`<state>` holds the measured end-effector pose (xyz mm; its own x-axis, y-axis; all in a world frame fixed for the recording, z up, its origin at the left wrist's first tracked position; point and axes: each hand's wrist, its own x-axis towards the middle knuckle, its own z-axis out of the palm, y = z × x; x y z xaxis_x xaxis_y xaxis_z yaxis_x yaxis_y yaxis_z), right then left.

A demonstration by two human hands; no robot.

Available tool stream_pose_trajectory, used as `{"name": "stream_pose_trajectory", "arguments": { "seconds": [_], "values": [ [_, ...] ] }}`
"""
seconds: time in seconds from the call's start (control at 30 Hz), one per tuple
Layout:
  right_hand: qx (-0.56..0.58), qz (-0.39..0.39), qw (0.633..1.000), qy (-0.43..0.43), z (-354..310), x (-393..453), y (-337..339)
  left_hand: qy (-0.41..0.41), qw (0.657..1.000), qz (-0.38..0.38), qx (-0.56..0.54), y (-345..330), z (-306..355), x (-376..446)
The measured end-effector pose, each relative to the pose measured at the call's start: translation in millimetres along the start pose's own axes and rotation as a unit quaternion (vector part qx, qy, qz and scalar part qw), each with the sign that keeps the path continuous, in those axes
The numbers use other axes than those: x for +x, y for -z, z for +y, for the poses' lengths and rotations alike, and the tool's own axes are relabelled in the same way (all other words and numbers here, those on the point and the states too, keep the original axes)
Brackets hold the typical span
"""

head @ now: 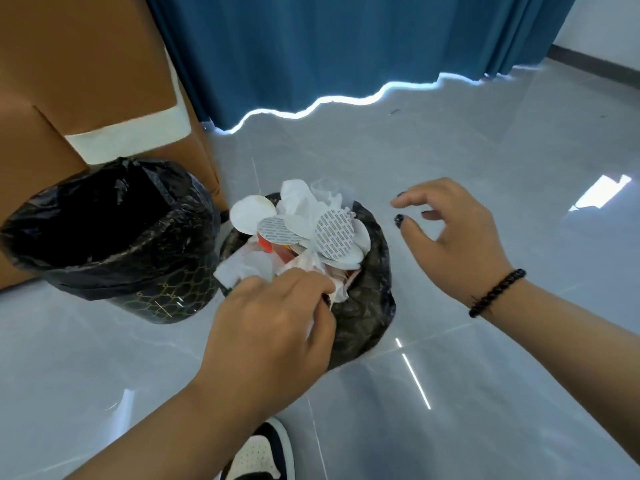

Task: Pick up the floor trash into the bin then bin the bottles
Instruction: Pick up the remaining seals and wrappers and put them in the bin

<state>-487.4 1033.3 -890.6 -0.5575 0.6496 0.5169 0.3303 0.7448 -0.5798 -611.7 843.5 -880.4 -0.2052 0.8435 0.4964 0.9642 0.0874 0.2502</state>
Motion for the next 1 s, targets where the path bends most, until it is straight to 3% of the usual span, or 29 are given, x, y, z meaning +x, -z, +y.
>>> {"name": "stream_pose_trajectory", "arguments": {
  "seconds": [0.1, 0.23, 0.3, 0.43, 0.5, 0.7, 0.8, 0.9, 1.0],
  "values": [
    [-0.011, -0.041, 0.999, -0.019, 24, -51, 21, -0.103, 0.992, 0.036, 0.057, -6, 18, -1],
    [-0.064, -0.206, 0.976, -0.033, 64, -151, 41, -0.132, 0.991, 0.005, 0.035, -21, 41, -8],
    [-0.144, -0.329, 0.933, -0.029, 78, -201, 46, -0.137, 0.989, -0.046, 0.014, -31, 50, -19],
    [-0.216, -0.570, 0.785, -0.107, 94, -268, 49, -0.135, 0.981, -0.139, -0.034, -58, 65, -43],
    [-0.213, -0.583, 0.775, -0.117, 97, -281, 47, -0.133, 0.976, -0.166, -0.050, -68, 70, -50],
    [-0.182, -0.575, 0.793, -0.088, 105, -300, 32, -0.124, 0.967, -0.217, -0.047, -84, 84, -56],
    [-0.138, -0.565, 0.801, -0.141, 112, -302, 29, -0.125, 0.962, -0.237, -0.047, -88, 88, -61],
    [-0.065, -0.520, 0.826, -0.206, 117, -304, 29, -0.116, 0.955, -0.268, -0.047, -90, 88, -65],
    [-0.030, -0.425, 0.865, -0.264, 120, -293, 35, -0.103, 0.950, -0.292, -0.050, -89, 87, -66]
  ]
}}
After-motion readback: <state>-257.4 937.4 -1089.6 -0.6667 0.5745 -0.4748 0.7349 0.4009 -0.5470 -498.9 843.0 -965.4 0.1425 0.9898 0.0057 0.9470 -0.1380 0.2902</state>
